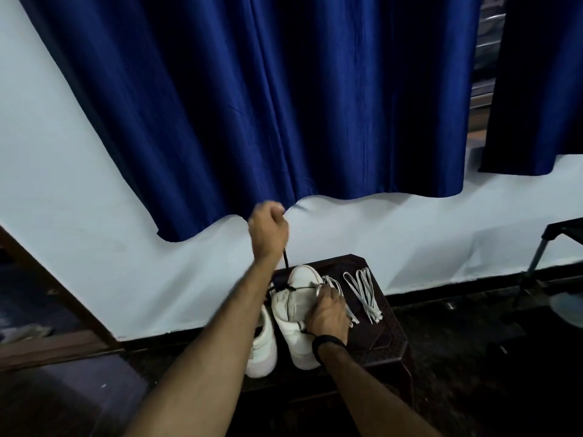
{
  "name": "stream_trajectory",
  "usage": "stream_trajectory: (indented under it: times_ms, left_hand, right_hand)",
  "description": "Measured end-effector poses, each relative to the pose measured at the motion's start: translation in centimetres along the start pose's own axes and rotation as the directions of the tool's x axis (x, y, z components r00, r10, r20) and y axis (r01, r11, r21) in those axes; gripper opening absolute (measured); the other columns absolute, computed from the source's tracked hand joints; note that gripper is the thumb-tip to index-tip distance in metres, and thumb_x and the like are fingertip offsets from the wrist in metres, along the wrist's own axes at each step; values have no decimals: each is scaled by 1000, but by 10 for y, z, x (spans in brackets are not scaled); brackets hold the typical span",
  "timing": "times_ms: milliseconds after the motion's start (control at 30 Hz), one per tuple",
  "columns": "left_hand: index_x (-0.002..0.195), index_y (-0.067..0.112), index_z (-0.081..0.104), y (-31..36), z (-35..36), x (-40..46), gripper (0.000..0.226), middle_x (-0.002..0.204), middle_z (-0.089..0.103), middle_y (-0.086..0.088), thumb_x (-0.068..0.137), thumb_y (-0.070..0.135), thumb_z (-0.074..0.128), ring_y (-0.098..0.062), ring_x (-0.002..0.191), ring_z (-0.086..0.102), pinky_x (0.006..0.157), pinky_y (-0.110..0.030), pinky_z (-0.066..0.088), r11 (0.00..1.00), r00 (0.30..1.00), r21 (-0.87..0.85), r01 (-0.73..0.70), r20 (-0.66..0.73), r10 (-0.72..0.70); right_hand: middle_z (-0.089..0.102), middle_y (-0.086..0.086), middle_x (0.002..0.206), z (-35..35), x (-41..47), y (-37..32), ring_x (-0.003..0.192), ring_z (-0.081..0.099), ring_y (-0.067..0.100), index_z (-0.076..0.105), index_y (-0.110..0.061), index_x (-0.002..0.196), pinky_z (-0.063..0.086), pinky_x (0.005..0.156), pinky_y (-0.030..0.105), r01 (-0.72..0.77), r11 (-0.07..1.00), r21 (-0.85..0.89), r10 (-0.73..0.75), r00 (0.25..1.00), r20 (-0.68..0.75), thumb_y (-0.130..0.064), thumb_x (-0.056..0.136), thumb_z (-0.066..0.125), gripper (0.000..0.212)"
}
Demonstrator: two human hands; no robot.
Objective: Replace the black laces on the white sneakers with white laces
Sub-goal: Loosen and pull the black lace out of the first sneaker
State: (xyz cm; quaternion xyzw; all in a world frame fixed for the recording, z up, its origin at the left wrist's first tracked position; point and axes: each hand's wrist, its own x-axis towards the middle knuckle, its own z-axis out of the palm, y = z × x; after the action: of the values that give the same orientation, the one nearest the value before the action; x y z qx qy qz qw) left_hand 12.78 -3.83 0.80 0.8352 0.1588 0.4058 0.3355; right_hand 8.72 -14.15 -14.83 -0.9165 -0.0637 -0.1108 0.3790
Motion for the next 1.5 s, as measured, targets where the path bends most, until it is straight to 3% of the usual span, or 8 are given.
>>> stream_trajectory:
  times_ms: [200, 367, 533, 800, 900, 1200, 1400, 1500]
  left_hand:
    - [89, 19, 73, 6, -40, 41, 20, 98, 72, -2, 88, 12, 54, -24, 94, 66, 81, -33, 53, 988, 988, 28, 154, -31, -153]
    - [130, 14, 55, -42, -41, -11, 50, 125, 52, -12, 84, 27, 68, -33, 116, 52, 95, -44, 43, 896, 976, 390, 214, -47, -213]
    - [125, 26, 61, -72, -25, -74, 37, 127, 60, 2, 88, 27, 57, -25, 120, 47, 99, -40, 33, 836, 926, 542, -79, 351, -140]
    - [105, 27, 70, -83, -16, -76, 27, 108, 67, 3, 91, 40, 51, -24, 110, 55, 94, -37, 36, 829, 830, 509, -233, 548, -103]
    - [111, 26, 65, -87, -13, -95, 26, 112, 60, 0, 88, 30, 52, -25, 113, 50, 96, -40, 35, 800, 910, 559, -218, 413, -41]
    - [112, 18, 62, -72, -1, -100, 37, 109, 58, -5, 78, 6, 53, -29, 108, 51, 88, -43, 34, 777, 931, 575, -258, 362, 41]
    - [97, 21, 71, -66, 20, -86, 28, 101, 72, -5, 98, 34, 46, -26, 104, 61, 91, -41, 31, 879, 927, 476, 14, 324, -190]
    - [86, 17, 71, -72, 20, -75, 32, 92, 73, -10, 96, 39, 50, -31, 98, 64, 93, -43, 41, 939, 921, 269, 213, 265, -284]
  right_hand:
    - [59, 13, 117, -4, -1, 0, 108, 54, 33, 53, -8, 122, 47, 83, 43, -7, 997, -81, 11, 999, 51, -12, 87, 49, 36]
    - [62, 5, 99, -9, 13, -1, 88, 47, 28, 66, -19, 111, 33, 74, 40, 365, 837, -408, -404, 915, -11, -19, 72, 55, 40]
    - [69, -3, 99, -23, 38, -21, 102, 54, 26, 66, -32, 109, 23, 83, 40, 576, 713, -400, -458, 814, 356, -26, 79, 59, 31]
    - [69, 3, 106, -15, 53, -19, 106, 60, 26, 68, -28, 107, 41, 90, 33, 380, 892, -244, -295, 900, 320, -29, 89, 52, 24]
    - [73, 6, 90, -17, 59, -22, 89, 68, 28, 69, -25, 92, 50, 72, 32, 110, 982, 154, -124, 989, 84, -27, 84, 63, 11]
    - [65, 5, 75, -116, 101, -97, 69, 65, 15, 62, -16, 78, 53, 60, 27, 129, 550, 825, -183, 983, -32, -13, 89, 65, 12]
    - [70, 11, 81, -106, 88, -81, 71, 64, 16, 68, -9, 93, 56, 75, 32, 38, 575, 818, -288, 944, 159, -8, 82, 74, 12]
    - [70, 5, 100, -80, 71, -41, 86, 67, 17, 65, -10, 115, 50, 81, 22, 26, 882, 470, -193, 931, 311, -4, 75, 74, 42]
